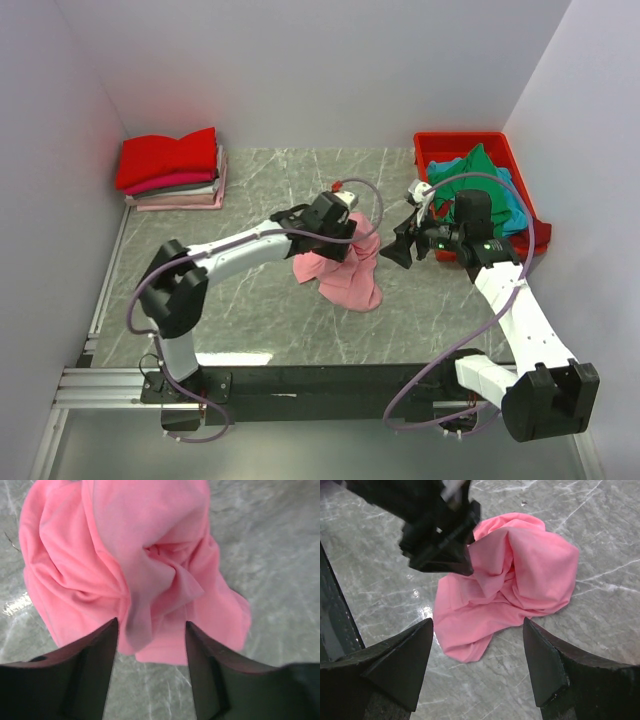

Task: Fold and stack the t-shirts
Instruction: Flatten the tshirt out

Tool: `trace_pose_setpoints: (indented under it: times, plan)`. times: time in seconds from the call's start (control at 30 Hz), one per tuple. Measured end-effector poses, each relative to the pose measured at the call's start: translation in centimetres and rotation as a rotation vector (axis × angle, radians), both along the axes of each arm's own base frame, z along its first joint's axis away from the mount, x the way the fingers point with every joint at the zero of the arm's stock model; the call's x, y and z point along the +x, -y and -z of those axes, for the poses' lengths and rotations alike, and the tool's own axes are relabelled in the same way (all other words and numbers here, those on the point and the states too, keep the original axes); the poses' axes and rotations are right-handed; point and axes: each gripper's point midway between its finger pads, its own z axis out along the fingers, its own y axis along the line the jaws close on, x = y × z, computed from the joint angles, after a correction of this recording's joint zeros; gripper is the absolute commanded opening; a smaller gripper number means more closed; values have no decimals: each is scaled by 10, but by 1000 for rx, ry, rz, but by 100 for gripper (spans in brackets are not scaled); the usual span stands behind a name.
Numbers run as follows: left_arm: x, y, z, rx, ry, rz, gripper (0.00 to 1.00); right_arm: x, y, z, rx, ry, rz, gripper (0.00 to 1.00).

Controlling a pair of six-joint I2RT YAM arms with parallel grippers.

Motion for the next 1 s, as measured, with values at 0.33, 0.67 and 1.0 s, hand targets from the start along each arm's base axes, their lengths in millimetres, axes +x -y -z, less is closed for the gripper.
trace_pose_setpoints:
  times: [0.33, 0.67, 1.0]
  plan:
    - [4, -1, 35, 157, 5, 1, 0, 2, 1, 6, -8, -19, 2, 78]
    - [25, -47, -65, 110, 228, -98, 0, 2, -1, 55, -62, -167, -56, 72]
    - [45, -120, -158, -3, 392, -200, 0, -20, -39, 109, -187, -348, -170, 65]
